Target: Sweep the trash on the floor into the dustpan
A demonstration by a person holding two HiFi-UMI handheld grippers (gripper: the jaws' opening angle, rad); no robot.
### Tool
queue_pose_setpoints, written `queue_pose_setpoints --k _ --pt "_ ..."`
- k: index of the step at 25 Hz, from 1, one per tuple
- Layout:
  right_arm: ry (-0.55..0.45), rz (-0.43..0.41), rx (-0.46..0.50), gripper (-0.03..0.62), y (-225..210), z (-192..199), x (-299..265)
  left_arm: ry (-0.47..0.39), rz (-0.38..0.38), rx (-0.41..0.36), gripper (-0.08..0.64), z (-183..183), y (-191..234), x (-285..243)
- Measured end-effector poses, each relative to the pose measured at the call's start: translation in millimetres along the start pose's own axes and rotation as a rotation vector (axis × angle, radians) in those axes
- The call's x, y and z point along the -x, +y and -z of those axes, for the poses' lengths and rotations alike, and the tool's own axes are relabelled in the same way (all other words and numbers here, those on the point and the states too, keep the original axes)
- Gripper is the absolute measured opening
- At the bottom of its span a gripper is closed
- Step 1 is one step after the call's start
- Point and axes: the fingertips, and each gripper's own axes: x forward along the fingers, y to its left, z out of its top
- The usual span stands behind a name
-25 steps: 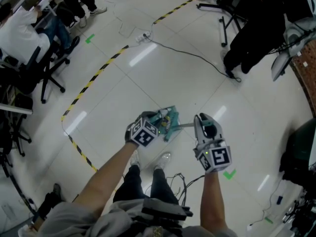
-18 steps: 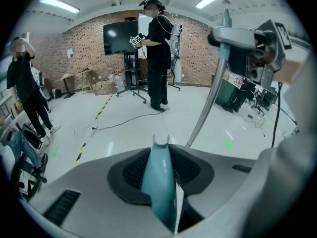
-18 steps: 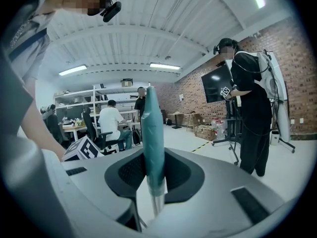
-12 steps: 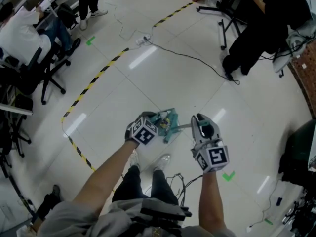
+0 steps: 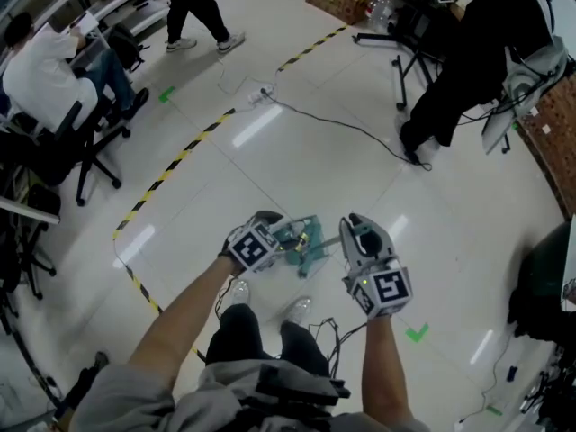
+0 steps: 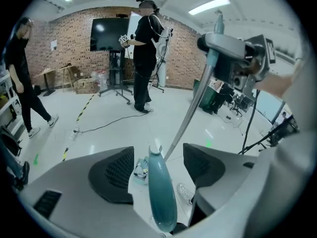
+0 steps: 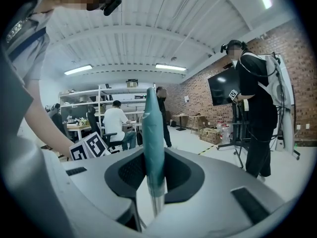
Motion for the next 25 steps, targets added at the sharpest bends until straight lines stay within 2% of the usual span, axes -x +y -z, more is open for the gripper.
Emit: queue_pose_setpoints --k 2,5,9,11,12,14,17,21,22,25 --pt "-0.011 -0.001 0.005 0.072 12 -9 -10 -0.034 0.026 -0.045 0.302 -5 13 16" --pt "-0.018 0.007 0.023 0.071 30 -15 -27 -0.086 0.109 -0.088 0.283 -8 31 35" --pt "-0.026 0.057 0.022 0.071 37 -18 -47 -0.139 0.179 -0.143 0.163 -13 57 43" --pt "-0.027 0.092 0.036 0.071 39 -17 -56 -0.149 0.188 -0.170 0.069 -8 71 43" --pt "-0.024 0.110 0.043 0.069 40 -15 -61 -0.140 0.194 -0.189 0.025 -2 77 41" --pt "-0.011 0.133 0.047 0.071 43 -12 -68 -0.095 0.216 -0.243 0.000 15 83 33" --pt "-0.040 0.146 0.042 0.069 48 -18 -75 -0.031 0.257 -0.325 0.000 38 79 16" --pt "-0.079 0.132 0.052 0.069 61 -25 -82 -0.009 0.336 -0.386 0.015 58 63 -5" --pt "-0.096 0.125 0.045 0.069 62 -27 -84 0.009 0.360 -0.404 0.082 63 59 -12" --pt "-0.125 0.119 0.014 0.069 60 -28 -85 0.055 0.404 -0.461 0.196 78 49 -34"
